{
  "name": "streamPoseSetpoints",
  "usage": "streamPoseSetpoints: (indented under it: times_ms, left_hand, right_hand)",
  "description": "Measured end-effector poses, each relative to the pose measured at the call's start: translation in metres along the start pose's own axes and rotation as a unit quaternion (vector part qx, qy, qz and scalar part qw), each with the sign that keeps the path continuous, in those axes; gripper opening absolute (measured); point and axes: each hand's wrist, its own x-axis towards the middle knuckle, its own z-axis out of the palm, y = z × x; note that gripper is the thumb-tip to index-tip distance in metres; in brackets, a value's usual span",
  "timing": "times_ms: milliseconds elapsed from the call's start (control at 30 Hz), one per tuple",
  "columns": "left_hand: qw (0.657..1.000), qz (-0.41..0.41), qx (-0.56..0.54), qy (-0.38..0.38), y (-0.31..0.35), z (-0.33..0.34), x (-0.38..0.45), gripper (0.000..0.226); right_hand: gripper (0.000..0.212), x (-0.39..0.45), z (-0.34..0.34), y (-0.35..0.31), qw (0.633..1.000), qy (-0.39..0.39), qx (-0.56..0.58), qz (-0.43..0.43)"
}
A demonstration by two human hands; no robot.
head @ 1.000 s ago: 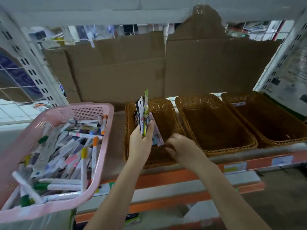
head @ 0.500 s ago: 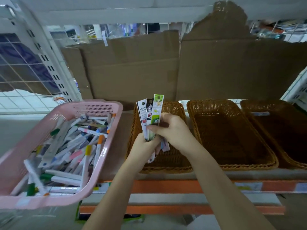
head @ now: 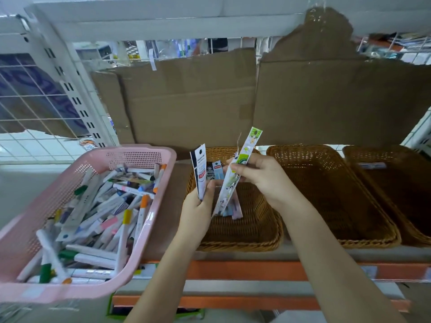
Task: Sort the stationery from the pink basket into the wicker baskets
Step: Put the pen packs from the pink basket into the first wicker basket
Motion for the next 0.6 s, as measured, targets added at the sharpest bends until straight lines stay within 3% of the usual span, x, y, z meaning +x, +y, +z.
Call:
streamPoseSetpoints:
  times_ms: [233,500,600]
  left_hand:
    - [0.995,0.041,0.081,0.048,-0.007,-0.007,-0.004,0.029]
    - [0.995,0.053,0.086,0.024,-0.008,-0.008,-0.007,0.030]
    - [0.996,0.044,0.080,0.003,-0.008,-0.009,-0.006,0.029]
  right_hand:
    - [0.005,0.034,-0.019,0.009,0.994,0.050,-0.076,0.064]
    - [0.028,0.077,-0.019,0.037,0.944,0.014,-0.270,0.189]
    - [0.024,0.087,-0.015,0.043,0.929,0.001,-0.307,0.205]
